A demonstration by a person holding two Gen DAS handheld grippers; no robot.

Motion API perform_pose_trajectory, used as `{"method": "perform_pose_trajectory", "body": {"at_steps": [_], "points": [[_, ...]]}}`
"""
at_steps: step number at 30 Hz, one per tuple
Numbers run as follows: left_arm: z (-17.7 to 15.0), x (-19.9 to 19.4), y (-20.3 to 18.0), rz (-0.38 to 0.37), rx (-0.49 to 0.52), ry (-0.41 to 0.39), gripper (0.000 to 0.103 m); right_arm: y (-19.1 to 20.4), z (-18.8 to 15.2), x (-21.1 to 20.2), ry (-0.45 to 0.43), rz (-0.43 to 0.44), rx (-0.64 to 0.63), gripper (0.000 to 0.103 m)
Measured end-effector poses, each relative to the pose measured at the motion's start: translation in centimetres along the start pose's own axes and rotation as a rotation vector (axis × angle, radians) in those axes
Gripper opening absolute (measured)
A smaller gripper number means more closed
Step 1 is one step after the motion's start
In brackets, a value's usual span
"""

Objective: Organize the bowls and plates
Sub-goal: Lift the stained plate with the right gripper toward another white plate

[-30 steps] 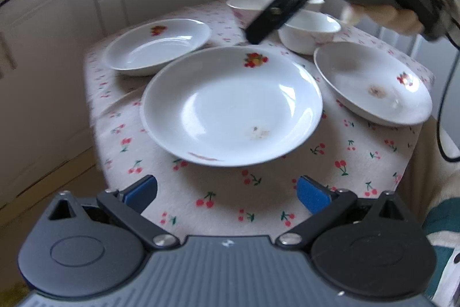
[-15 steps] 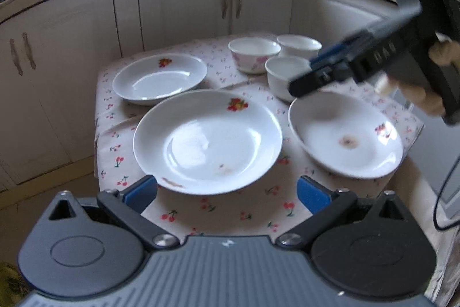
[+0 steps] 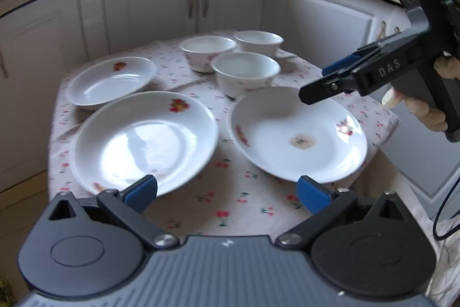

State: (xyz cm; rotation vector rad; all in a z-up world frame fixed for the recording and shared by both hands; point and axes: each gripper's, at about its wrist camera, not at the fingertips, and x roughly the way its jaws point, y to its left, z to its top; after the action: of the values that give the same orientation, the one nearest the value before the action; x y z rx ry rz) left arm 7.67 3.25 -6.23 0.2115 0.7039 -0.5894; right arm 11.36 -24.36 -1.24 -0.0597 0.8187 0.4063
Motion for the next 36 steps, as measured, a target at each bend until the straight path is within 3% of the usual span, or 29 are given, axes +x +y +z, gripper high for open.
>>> {"method": "perform_pose_trajectory", "body": {"at_steps": [7,16,30,36], "points": [[-0.8,3.1,-3.5,-0.044,0.109,0.054,0.102,-3.5,-2.7,0.9,0.073,0.009,0.083,0.103],[-1.2,5.6,-5.0,-0.082,0.164,0.062,0.102,-5.8,-4.2,2.1,0.119,0.049,0.165,0.103],[-0.5,7.7,-5.2,-0.158,0.228,0.023,0.102,-7.0,-2.4,4.4,0.152,0.129,0.195,0.077],[-0.3,7.9,-4.8,-0.176,0.238,0.019,0.102,-8.2,-1.6,5.2,0.180,0.198,0.248,0.077]]}}
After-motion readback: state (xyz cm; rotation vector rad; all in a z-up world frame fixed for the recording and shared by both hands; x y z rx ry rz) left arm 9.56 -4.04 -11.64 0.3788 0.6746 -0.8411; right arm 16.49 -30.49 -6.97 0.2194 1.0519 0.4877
